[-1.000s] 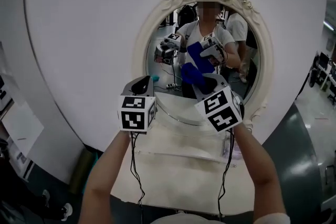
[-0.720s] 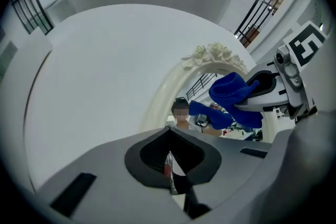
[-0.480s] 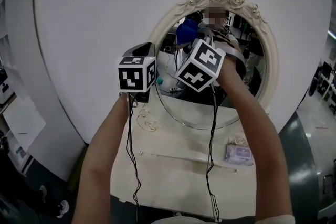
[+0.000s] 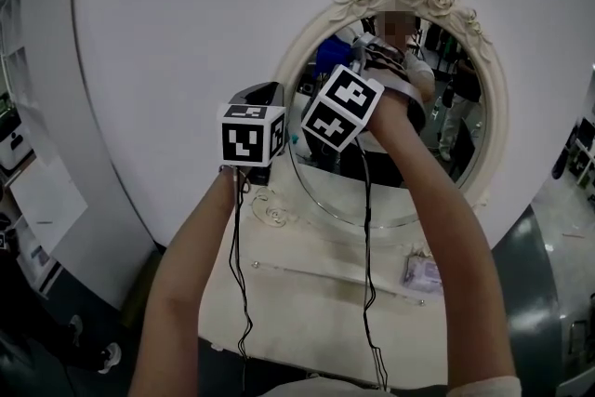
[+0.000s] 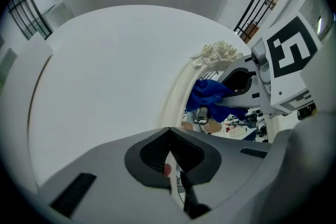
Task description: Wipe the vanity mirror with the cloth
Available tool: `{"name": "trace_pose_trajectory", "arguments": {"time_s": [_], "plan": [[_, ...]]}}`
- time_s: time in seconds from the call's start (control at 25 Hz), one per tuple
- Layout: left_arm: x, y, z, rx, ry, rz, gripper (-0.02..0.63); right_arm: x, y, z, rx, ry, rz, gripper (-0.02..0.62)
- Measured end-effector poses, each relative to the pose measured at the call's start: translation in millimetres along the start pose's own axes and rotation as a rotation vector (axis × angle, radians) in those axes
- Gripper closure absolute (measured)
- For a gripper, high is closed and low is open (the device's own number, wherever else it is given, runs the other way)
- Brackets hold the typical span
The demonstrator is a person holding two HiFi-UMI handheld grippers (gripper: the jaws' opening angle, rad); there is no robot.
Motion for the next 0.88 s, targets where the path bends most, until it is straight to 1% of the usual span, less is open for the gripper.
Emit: {"name": "trace_pose_trajectory", "arguments": {"time_s": [0.2,0.44,0.6,0.88], "plan": [[4.9,1.9,-21.5,0.030,0.014,0.009,0.602,23.2,-3.1,5.9,-0.008,0.031,0.024,0.523],[6.9,5.6,-57.2,0.061,0.028,0.025,0.603,72.0,-9.8,11.6,-0.021,0.092,0.076,0.524],[3.8,11.3,-91.0,0.098,0.029,0.021,0.603,114.3,-11.4,8.8,-0.031,0.124,0.130,0.523],[0.8,21.5,-155.0,0.178,0.090,0.019,0.602,178.5,-13.9,-2.2,-0.042,0.127,0.223,0.523]]}}
Point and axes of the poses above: the fingertips, and each gripper's own axes: y backward along the fingers, x to its left, z out of its top, the point moved 1 cm from there along y, backward along the fingers
